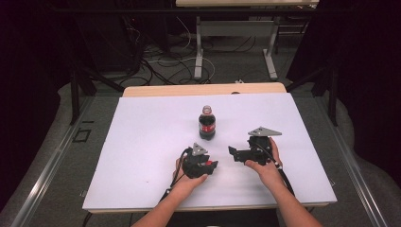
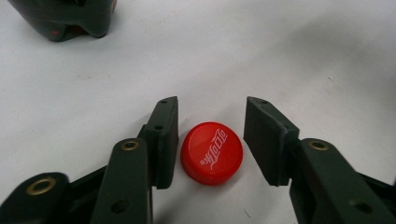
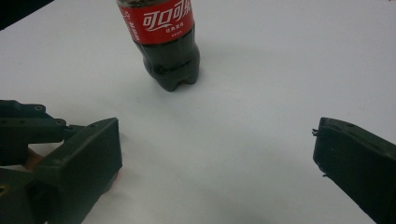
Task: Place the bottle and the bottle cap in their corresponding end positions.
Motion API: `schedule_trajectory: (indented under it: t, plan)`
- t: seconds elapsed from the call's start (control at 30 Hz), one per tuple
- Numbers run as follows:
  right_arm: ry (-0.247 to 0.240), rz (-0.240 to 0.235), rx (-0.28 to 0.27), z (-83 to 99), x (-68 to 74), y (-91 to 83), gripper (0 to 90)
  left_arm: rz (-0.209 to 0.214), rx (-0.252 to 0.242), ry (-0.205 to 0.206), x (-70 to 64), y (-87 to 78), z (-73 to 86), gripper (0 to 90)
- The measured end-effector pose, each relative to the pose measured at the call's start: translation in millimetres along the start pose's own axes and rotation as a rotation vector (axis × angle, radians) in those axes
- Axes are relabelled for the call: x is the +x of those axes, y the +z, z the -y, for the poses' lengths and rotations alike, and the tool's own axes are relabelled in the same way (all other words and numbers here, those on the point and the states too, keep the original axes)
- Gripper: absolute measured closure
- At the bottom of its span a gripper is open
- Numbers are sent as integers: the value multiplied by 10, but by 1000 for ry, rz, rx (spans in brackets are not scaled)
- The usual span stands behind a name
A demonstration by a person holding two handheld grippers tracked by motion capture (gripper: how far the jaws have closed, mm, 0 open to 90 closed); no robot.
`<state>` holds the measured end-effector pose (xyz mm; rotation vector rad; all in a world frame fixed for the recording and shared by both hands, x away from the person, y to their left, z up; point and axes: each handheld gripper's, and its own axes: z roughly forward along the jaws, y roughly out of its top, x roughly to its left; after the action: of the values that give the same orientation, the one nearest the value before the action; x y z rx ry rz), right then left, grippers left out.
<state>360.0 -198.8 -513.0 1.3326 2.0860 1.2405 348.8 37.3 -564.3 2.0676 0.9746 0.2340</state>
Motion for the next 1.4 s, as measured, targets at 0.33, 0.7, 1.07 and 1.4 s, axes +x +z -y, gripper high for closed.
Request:
schedule_trajectory:
  t: [0.33, 0.7, 1.07, 1.4]
  plan:
    - [4, 2, -2, 9, -18, 5, 8, -35, -73, -25, 96, -190, -118, 359]
    - [1, -6, 1, -7, -19, -54, 7, -40, -109, -95, 465, -654, -147, 285]
    - [-22, 29, -1, 85, -70, -282, 4, -119, -174, -102, 748, -1180, 51, 246]
    - [-19, 67, -8, 221, -190, -372, 2, -219, -183, -204, 1038, -1462, 346, 101]
